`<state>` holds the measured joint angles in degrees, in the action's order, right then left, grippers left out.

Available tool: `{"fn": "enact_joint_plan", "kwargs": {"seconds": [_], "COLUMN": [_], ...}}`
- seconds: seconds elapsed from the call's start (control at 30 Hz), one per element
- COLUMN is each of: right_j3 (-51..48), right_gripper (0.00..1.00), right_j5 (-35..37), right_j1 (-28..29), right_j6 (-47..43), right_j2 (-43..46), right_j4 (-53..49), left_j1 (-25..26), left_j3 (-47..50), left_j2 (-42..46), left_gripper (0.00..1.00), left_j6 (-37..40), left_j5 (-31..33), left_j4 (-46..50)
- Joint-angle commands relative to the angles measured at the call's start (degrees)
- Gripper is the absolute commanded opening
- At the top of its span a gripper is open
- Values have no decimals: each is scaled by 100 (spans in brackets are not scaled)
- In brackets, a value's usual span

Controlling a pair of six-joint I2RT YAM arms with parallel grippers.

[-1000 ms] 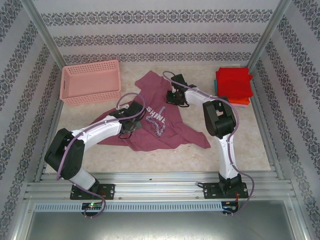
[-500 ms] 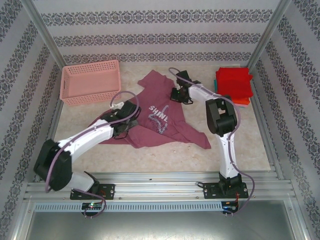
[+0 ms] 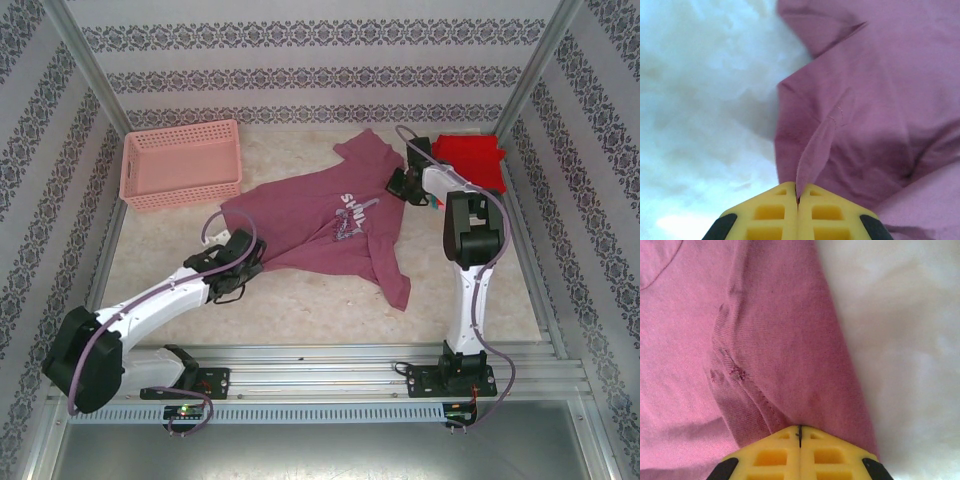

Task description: Fold and stack the t-shirts

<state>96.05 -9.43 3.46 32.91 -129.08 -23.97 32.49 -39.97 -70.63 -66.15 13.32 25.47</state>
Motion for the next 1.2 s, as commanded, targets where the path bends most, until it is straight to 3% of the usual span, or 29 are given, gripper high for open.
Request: {"fn": "enact_joint_plan", "kwargs": {"seconds": [0.0,0.17,0.5,0.57,0.67,0.77,0.97,1.17], "right_j3": [-236,-388,161,100,-544,-1531,-2819,-2892], "right_gripper": [0,1,4,17,49,59,61,55], "right_j5": [241,217,178,182,429,1024,1854,2125], "right_j1": [32,20,23,93,323,684,1616,2367], "right_j6": [58,19,-230,-430,-791,-1233,-1613,-1653], "right_j2": [139,307,56,223,966,1943,3027,2783], "right_j4": [-36,253,-99,-40,379,831,410,-156], "left_j1": [-71,-73,-55,-72,-155,-244,-375,-441], "left_j3": [329,809,1370,1307,985,706,736,751], "left_j2": [-98,-96,115,77,-223,-625,-788,-889], "left_gripper": [0,0,0,0,0,0,0,0], "left_j6": [-653,-1320,-1736,-1614,-1335,-1160,-1069,-979], "left_j5": [74,-268,-974,-765,-537,-568,-619,-659], "left_j4": [-284,-607,-741,-716,-652,-695,-938,-1018]}}
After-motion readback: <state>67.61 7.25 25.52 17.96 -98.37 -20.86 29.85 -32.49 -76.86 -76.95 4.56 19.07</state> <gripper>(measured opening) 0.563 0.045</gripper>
